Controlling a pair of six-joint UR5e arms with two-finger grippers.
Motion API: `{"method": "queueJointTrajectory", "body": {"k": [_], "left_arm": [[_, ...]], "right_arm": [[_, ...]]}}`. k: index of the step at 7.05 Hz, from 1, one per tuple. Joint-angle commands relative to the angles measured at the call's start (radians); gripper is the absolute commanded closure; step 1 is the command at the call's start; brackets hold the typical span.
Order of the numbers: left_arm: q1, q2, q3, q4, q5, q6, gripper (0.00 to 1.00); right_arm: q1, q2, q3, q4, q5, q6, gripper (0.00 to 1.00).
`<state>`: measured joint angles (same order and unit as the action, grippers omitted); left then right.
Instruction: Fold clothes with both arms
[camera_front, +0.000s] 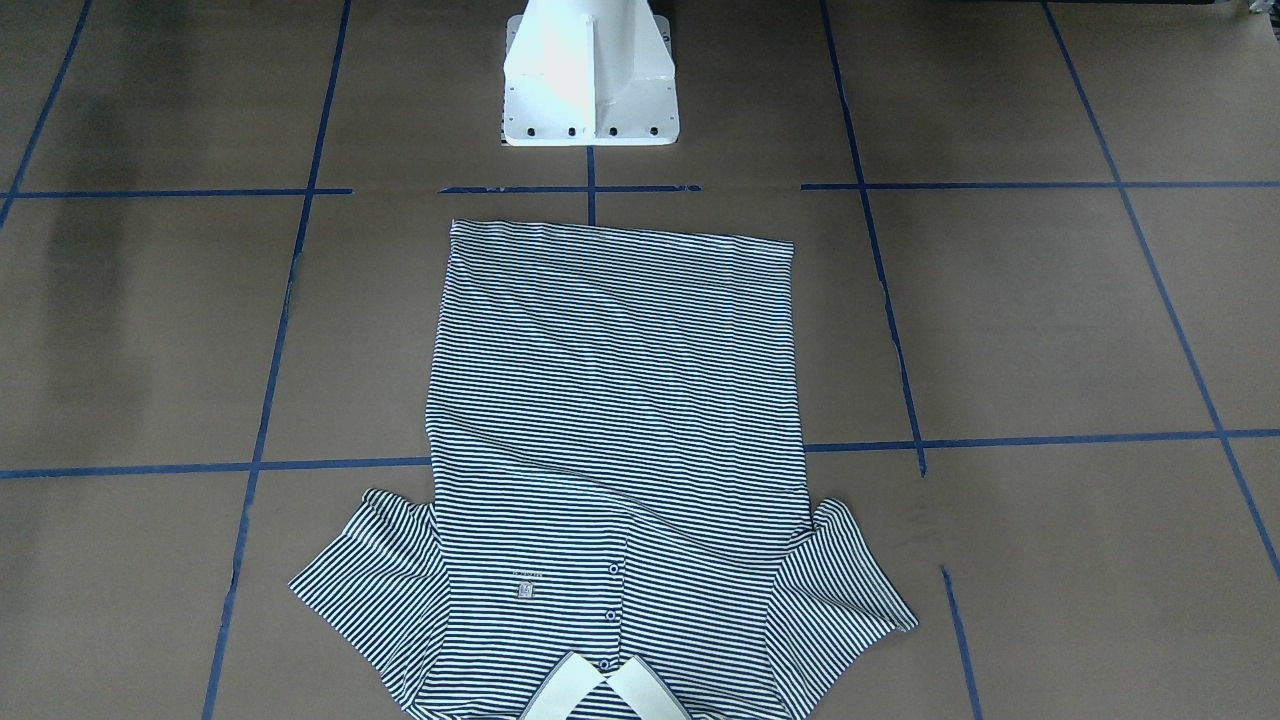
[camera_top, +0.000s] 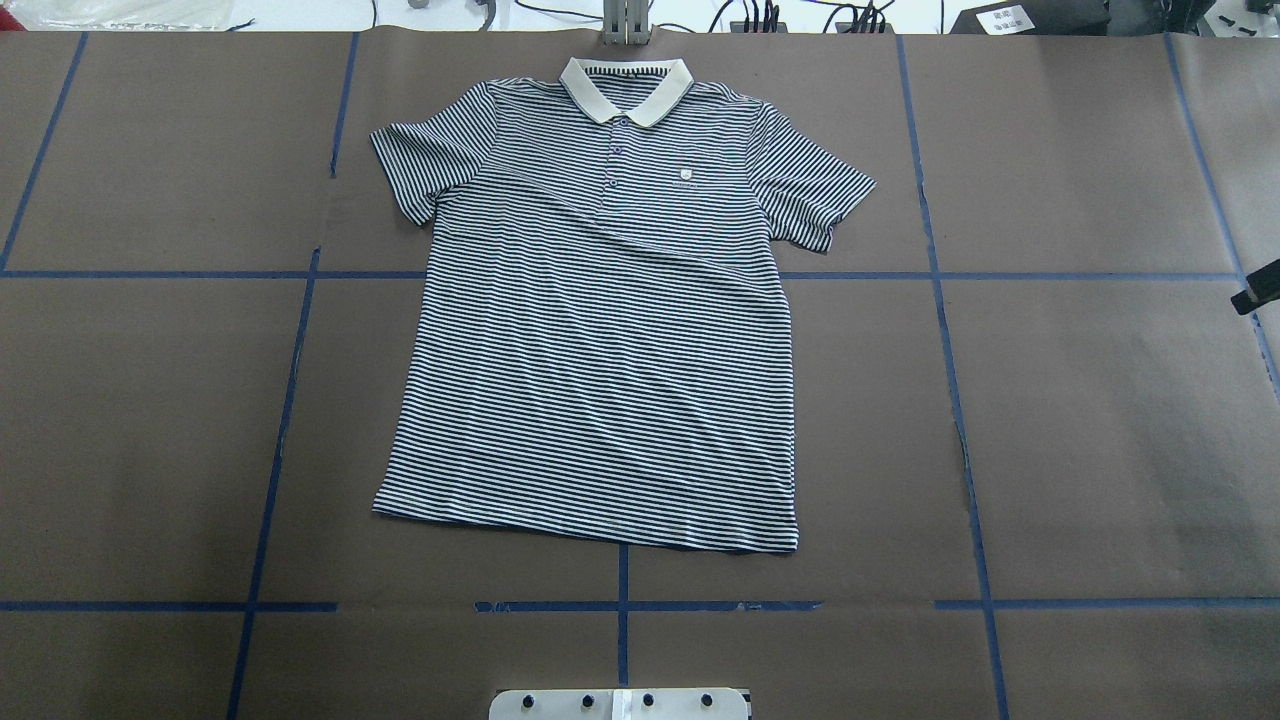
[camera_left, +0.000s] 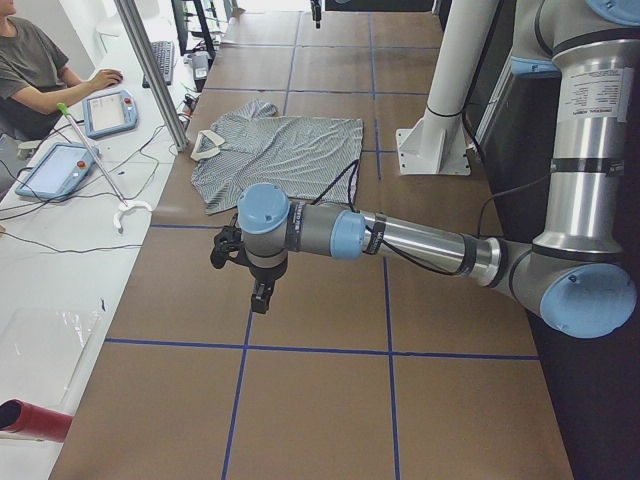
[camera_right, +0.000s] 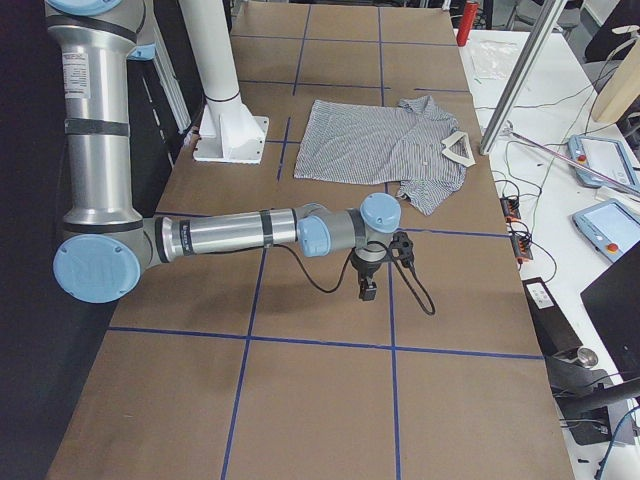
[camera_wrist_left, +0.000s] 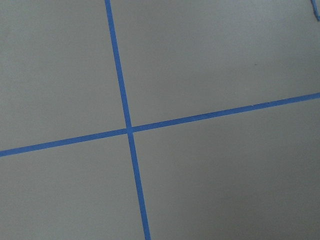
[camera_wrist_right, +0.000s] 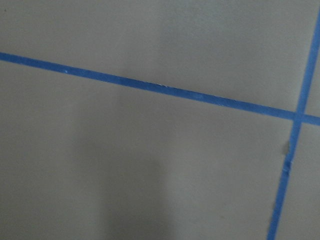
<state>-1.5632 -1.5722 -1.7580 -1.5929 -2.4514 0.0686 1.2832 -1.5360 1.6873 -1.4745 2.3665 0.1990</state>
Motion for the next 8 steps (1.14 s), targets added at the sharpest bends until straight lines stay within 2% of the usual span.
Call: {"method": "queueJointTrajectory", "body": {"k": [1,3,4,5,8], "left_arm": [[0.015,0.001,0.113,-0.221,-0.014,-0.006,0.00],[0.015,0.007,0.109,-0.272,-0.017,-0.010,0.00],[0.015,0.006,0.106,-0.274,-0.037,-0.010,0.00],[0.015,0.006,0.106,-0.274,-0.093,-0.012,0.00],[0.015,0.006,0.104,-0.274,-0.110,-0.012,0.00]], "right_arm": [[-0.137,0.165,-0.110,0.119,-0.003,0.287,0.00],[-0.238,0.343,-0.339,0.392,-0.068,0.681,0.00],[-0.292,0.408,-0.392,0.461,-0.166,0.839,0.01],[-0.336,0.469,-0.429,0.462,-0.267,0.985,0.06],[-0.358,0.620,-0.588,0.464,-0.377,1.138,0.16]]}}
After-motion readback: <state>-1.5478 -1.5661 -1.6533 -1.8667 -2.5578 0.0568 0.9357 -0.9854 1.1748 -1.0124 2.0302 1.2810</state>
